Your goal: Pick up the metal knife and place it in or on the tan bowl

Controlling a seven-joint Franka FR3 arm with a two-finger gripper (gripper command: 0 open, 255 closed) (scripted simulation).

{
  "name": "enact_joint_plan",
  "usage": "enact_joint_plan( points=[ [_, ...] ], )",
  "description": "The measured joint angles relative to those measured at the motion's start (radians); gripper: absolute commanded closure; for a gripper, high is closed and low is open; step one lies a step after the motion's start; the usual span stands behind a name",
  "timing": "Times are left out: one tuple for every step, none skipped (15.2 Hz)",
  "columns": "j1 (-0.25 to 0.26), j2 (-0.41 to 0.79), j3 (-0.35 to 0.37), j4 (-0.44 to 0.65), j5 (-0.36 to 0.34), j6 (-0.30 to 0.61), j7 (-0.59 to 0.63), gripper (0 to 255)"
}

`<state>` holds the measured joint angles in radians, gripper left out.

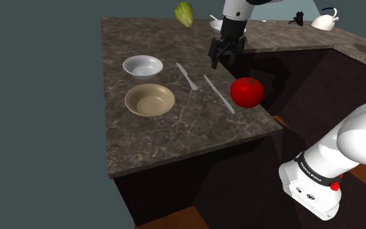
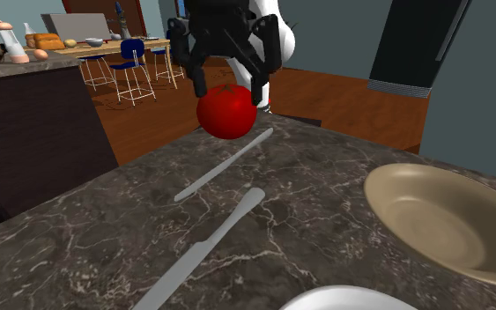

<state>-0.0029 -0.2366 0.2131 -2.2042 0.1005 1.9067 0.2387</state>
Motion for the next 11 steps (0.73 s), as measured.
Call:
enact_joint_plan(
  points=[
    [0.0,0.031,0.009,0.02,-0.008,0.016,0.025,0],
    [0.0,0.074,0.018,0.05,-0.02,0.033,0.051,0],
    [-0.001,0.1,0.024,0.063,-0.029,0.049,0.073,0],
    [-0.003,0.142,0.027,0.093,-0.044,0.065,0.092,0],
    [-0.005,0.185,0.029,0.126,-0.06,0.076,0.111,0],
    [-0.005,0.224,0.032,0.16,-0.075,0.084,0.134,0],
    [0.0,0.26,0.037,0.186,-0.09,0.096,0.162,0],
    [0.005,0.307,0.041,0.234,-0.107,0.096,0.191,0],
    [0.007,0.343,0.04,0.268,-0.123,0.101,0.21,0],
    [0.012,0.373,0.04,0.289,-0.136,0.11,0.234,0],
    [0.016,0.423,0.037,0.342,-0.155,0.109,0.254,0]
  ],
)
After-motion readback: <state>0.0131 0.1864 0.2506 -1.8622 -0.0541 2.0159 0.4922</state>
